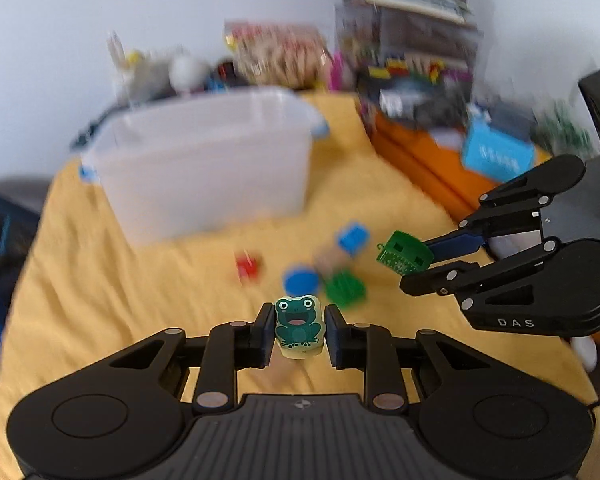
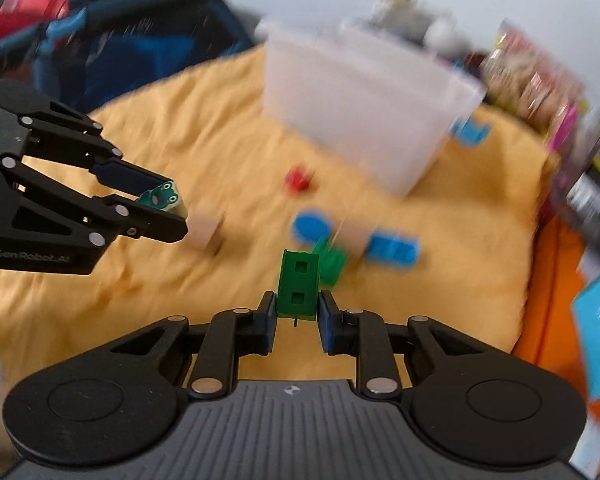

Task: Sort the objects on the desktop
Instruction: 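Carry the frog tile and green brick over the bin and open both tools, then return both tools toward the remaining blocks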

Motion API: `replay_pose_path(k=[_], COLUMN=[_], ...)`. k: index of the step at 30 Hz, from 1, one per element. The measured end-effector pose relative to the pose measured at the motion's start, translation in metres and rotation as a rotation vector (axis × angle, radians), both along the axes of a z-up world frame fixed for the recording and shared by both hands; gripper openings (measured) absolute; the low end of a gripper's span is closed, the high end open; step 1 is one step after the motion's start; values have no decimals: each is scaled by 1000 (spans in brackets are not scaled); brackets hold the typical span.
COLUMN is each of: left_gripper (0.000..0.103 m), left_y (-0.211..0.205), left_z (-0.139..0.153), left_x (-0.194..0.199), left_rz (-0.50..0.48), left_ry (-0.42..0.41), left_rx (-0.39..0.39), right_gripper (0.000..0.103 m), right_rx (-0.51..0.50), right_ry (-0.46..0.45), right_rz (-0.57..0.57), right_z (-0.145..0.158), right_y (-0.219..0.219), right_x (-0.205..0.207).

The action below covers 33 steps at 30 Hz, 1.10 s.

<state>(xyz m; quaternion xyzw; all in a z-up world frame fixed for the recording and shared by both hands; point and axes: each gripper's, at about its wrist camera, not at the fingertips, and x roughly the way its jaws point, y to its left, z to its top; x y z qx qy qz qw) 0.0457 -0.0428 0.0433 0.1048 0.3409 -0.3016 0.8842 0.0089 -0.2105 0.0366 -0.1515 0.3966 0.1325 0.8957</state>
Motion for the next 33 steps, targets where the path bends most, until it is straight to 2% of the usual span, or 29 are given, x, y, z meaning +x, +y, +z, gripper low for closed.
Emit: replay_pose_path(k=[7, 9, 13, 17, 21, 22, 23, 25, 29, 31, 33], left_gripper=[29, 29, 29, 29, 30, 34, 41, 48, 50, 55, 55], left_y=[-4, -10, -27, -41, -50, -52, -51, -46, -33, -23, -20], left_z=[65, 78, 95, 88, 57, 52, 51, 52, 58, 57, 46], left_x=[67, 83, 132, 183, 222, 223, 222, 212, 178, 153, 128], left_rz=[10, 14, 25, 77, 113, 126, 126, 111, 91, 71, 40], left_ry=[-181, -215, -230, -207, -116, -112, -112, -125, -175, -176, -156], left_rx=[3, 7, -10, 24, 86, 95, 82, 46, 12, -26, -38], right_gripper=[24, 24, 24, 24, 26, 30, 32, 34, 34, 34, 37], right_rx=[-17, -38, -4, 28, 9, 1, -2, 4, 21, 44, 70], right_ry=[-180, -204, -211, -190, -167, -160, -154, -151, -193, -209, -201], right_rz=[-27, -30, -52, -94, -115, -118, -116, -115, -84, -67, -48], right_z=[50, 59, 73, 73, 57, 53, 49, 48, 57, 60, 56], right_y=[-7, -8, -15, -14, -7, -6, -6, -6, -12, -16, -20], right_x=[60, 82, 130, 166, 187, 190, 190, 189, 167, 147, 129])
